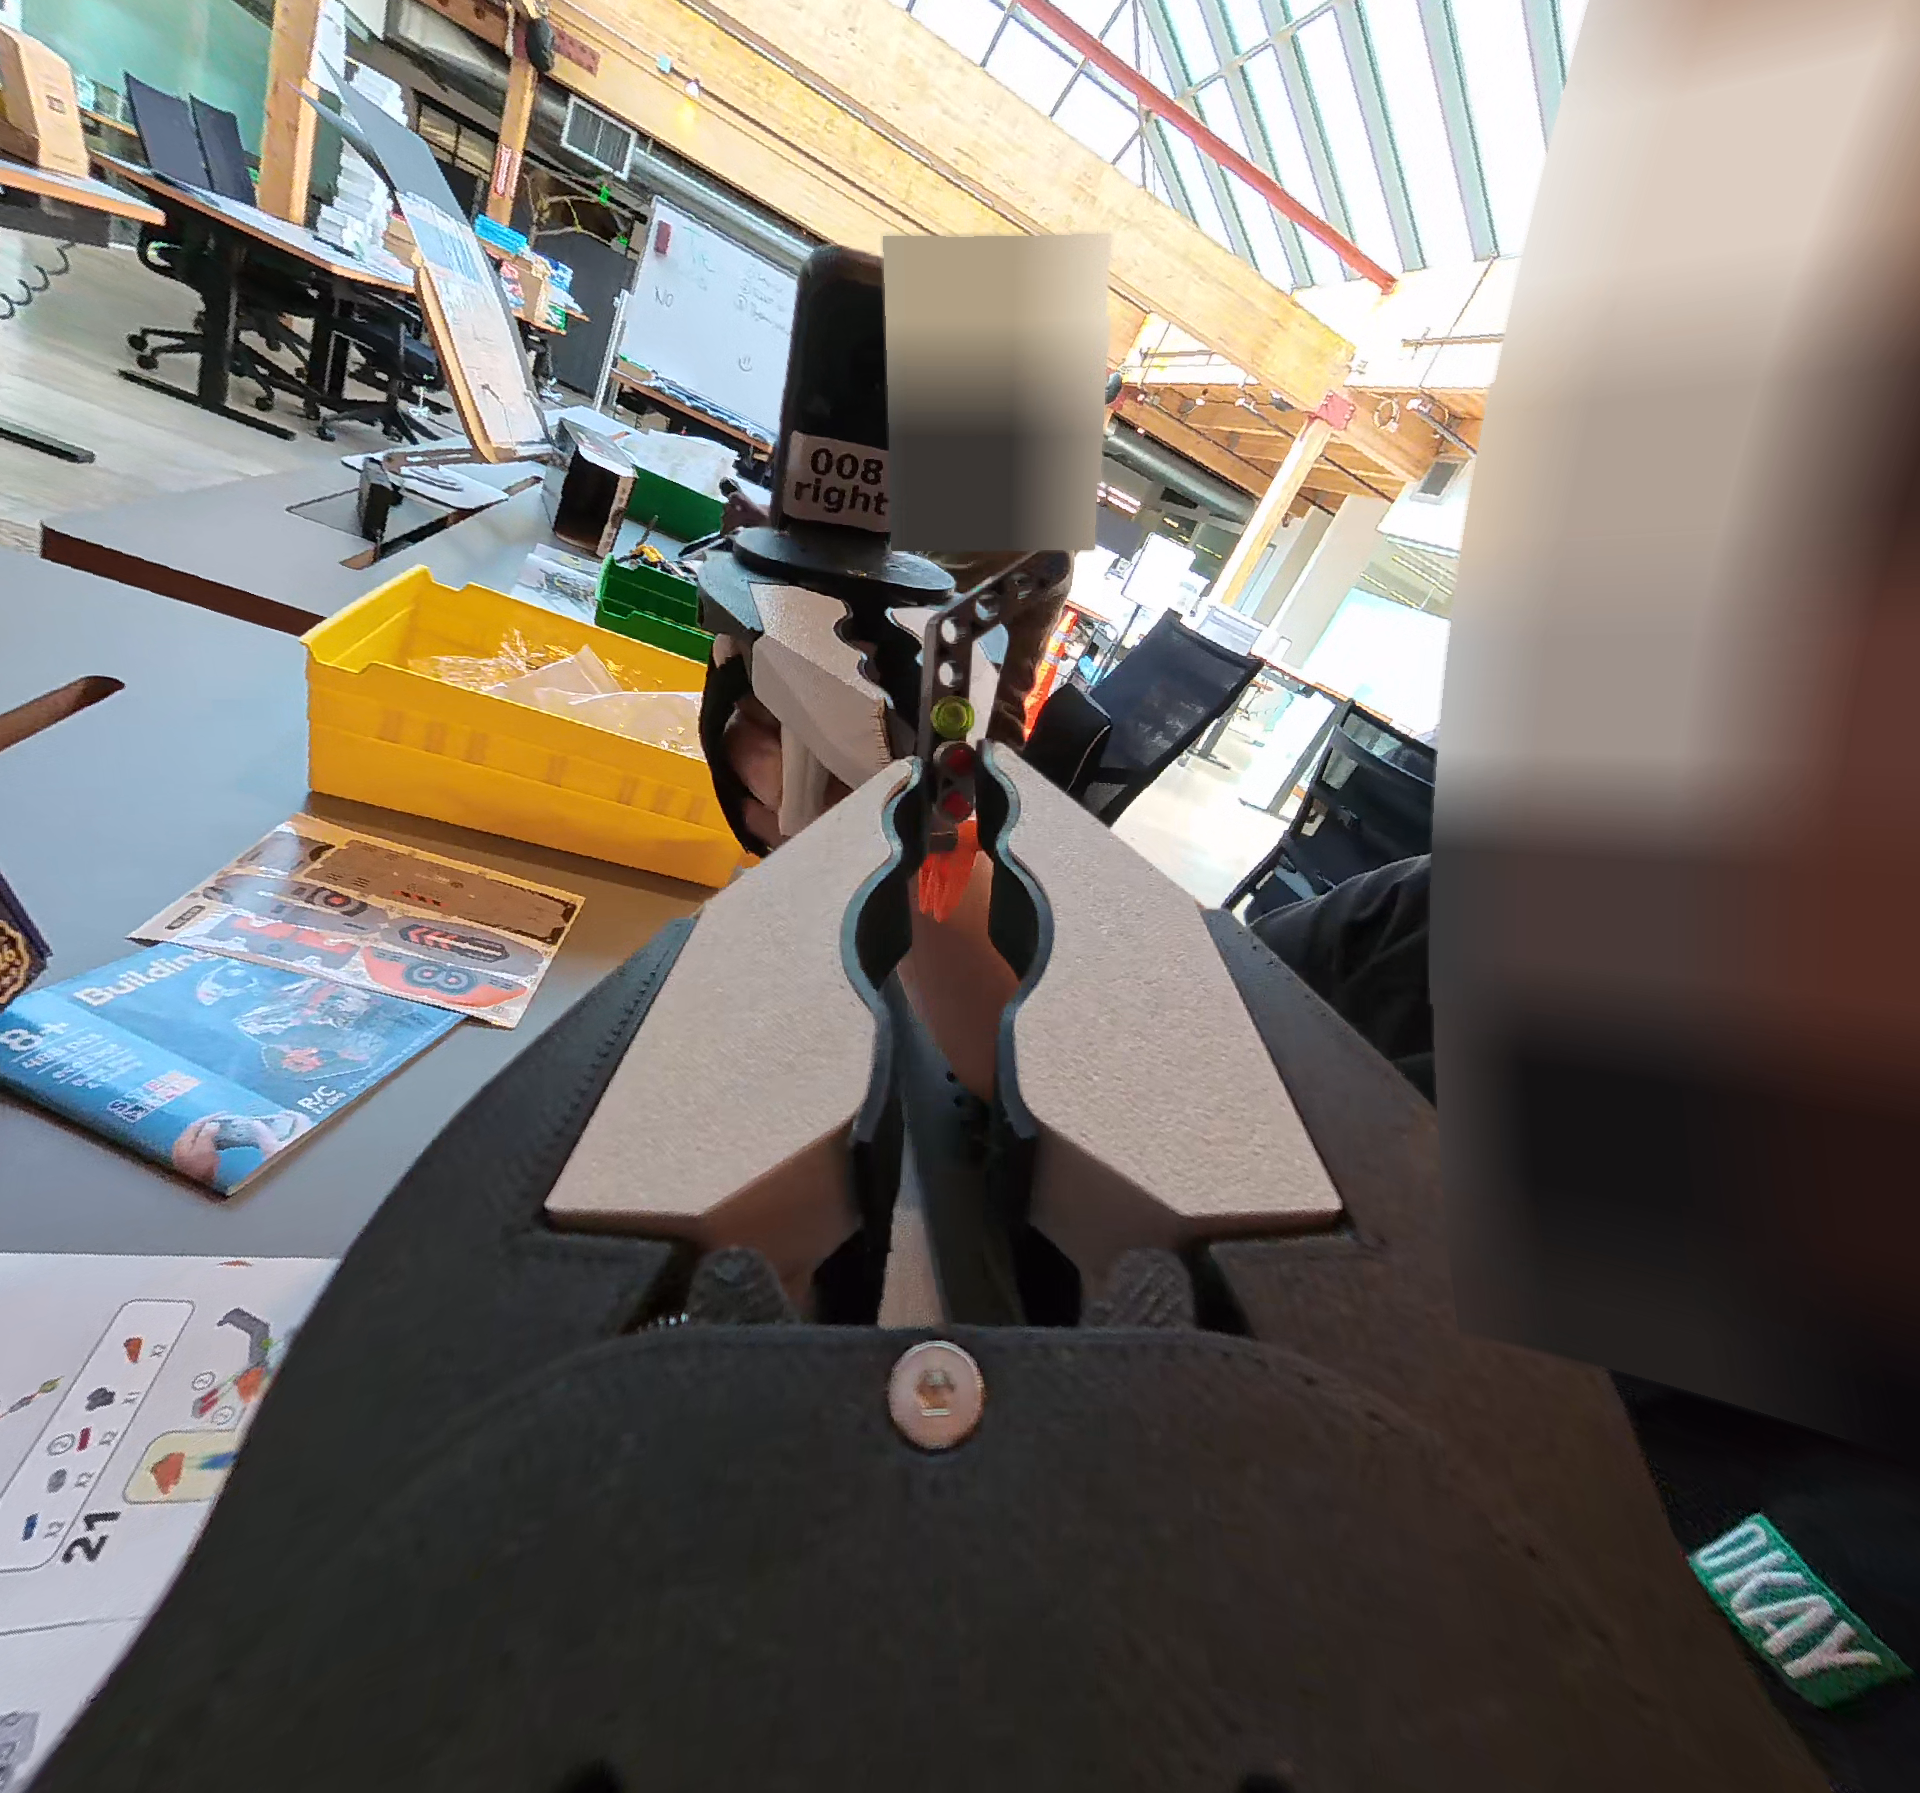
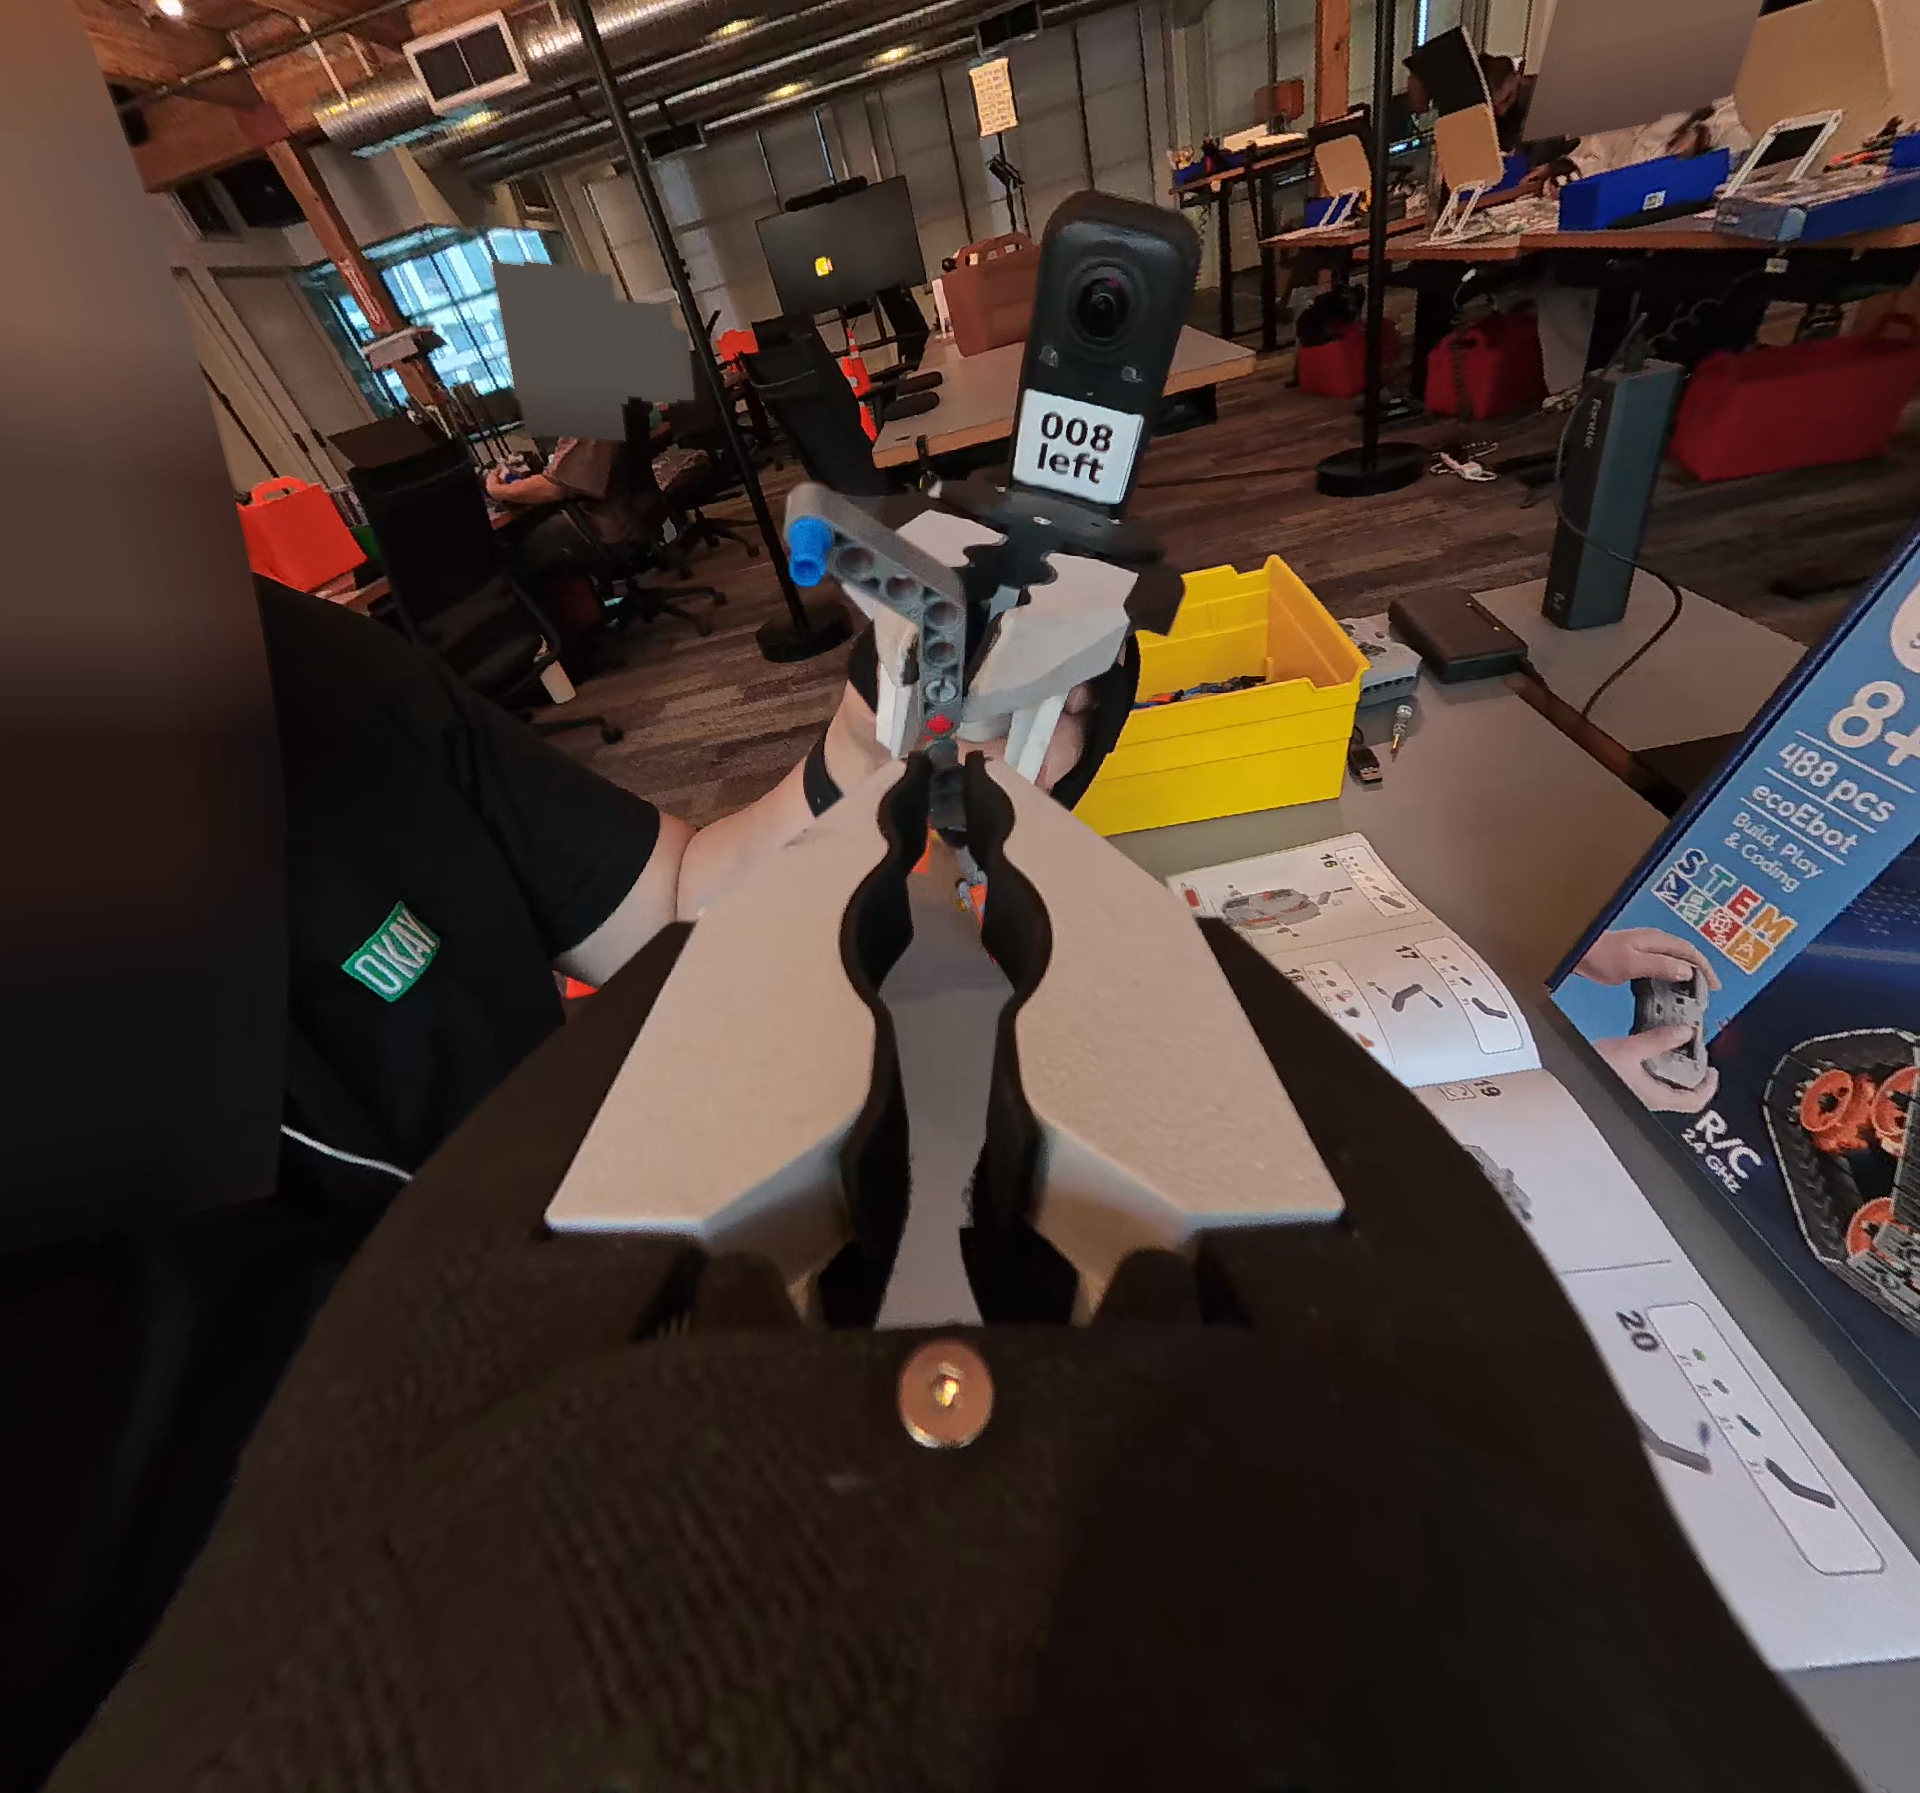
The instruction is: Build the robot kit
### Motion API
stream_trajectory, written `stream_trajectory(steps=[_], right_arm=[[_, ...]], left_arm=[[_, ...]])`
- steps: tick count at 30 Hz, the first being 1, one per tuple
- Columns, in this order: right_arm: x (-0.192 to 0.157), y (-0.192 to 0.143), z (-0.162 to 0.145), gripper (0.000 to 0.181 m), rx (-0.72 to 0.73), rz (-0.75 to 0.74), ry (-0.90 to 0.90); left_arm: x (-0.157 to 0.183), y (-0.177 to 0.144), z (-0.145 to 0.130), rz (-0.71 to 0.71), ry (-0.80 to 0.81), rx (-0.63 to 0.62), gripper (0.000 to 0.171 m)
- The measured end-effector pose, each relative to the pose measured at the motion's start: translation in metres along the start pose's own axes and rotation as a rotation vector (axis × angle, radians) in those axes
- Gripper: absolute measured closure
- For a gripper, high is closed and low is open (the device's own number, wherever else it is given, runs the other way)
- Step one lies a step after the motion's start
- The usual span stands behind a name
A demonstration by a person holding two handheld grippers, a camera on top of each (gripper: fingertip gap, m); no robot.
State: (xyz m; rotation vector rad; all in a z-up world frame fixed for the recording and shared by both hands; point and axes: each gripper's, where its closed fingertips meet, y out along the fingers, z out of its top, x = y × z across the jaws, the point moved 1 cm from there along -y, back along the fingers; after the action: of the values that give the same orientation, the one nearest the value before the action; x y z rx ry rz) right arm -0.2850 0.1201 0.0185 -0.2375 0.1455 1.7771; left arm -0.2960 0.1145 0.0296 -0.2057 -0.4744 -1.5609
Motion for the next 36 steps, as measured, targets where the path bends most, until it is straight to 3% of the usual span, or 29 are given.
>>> stream_trajectory(steps=[8, 20, 25, 36], right_arm=[[0.012, -0.002, 0.005, 0.175, 0.043, -0.073, 0.039], [0.019, -0.001, 0.008, 0.174, 0.061, -0.154, 0.023], [0.020, -0.005, 0.012, 0.175, 0.081, -0.167, 0.024], [0.021, -0.011, 0.003, 0.175, 0.003, -0.171, 0.000]], left_arm=[[-0.008, 0.000, 0.007, 0.067, 0.027, 0.067, 0.165], [-0.020, -0.001, 0.009, 0.167, 0.026, 0.061, 0.166], [-0.020, 0.001, 0.010, 0.155, 0.015, 0.095, 0.166], [-0.025, 0.006, -0.004, 0.180, -0.014, -0.012, 0.166]])
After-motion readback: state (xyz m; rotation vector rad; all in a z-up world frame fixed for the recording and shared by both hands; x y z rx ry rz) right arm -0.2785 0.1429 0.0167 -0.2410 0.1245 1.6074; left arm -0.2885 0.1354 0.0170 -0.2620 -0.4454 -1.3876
